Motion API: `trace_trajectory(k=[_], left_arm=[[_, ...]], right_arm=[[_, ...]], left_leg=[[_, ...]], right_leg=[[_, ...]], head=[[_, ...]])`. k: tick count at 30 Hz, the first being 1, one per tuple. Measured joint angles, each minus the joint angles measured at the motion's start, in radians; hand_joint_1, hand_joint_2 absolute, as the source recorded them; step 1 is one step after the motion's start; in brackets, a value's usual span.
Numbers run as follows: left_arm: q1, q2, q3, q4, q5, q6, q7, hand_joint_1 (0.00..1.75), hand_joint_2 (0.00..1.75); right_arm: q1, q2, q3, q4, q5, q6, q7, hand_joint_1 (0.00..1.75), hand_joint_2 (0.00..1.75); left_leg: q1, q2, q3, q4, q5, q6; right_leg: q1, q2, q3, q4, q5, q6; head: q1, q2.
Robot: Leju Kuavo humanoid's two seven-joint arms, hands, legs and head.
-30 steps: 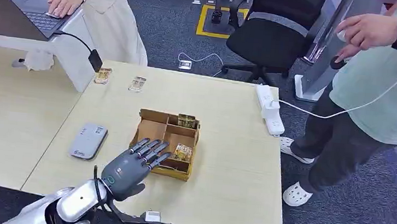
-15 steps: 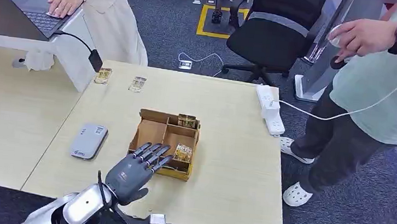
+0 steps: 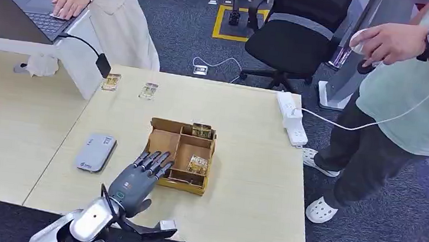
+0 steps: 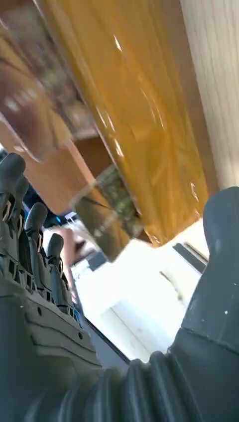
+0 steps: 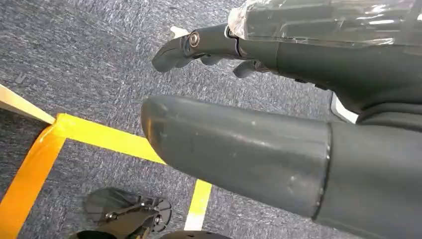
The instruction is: Pass the card to the sensor for recognition and then transmit it.
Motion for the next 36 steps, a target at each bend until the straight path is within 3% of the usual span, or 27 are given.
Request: trace_trajectory(k=[11, 36], left_arm=[[0.015, -0.037, 0.109, 0.027, -0.016, -0.015, 0.028, 0.00, 1.75], [0.020, -0.053, 0.177, 0.030, 0.009, -0.014, 0.028, 0.00, 1.75]], right_arm=[[0.026, 0.073, -0.153, -0.018, 0.107, 0.079, -0.008, 0.00, 0.00], [0.057, 0.156, -0.312, -0.049, 0.237, 0.177, -0.027, 0.00, 0.00]], left_leg=[[0.000, 0.000, 0.000, 0.000, 0.000, 0.000], [0.000, 0.000, 0.000, 0.000, 0.000, 0.000]], right_leg=[[0.000, 0.000, 0.000, 0.000, 0.000, 0.000], [0.000, 0.000, 0.000, 0.000, 0.000, 0.000]], head=[[0.000, 0.000], [0.000, 0.000]])
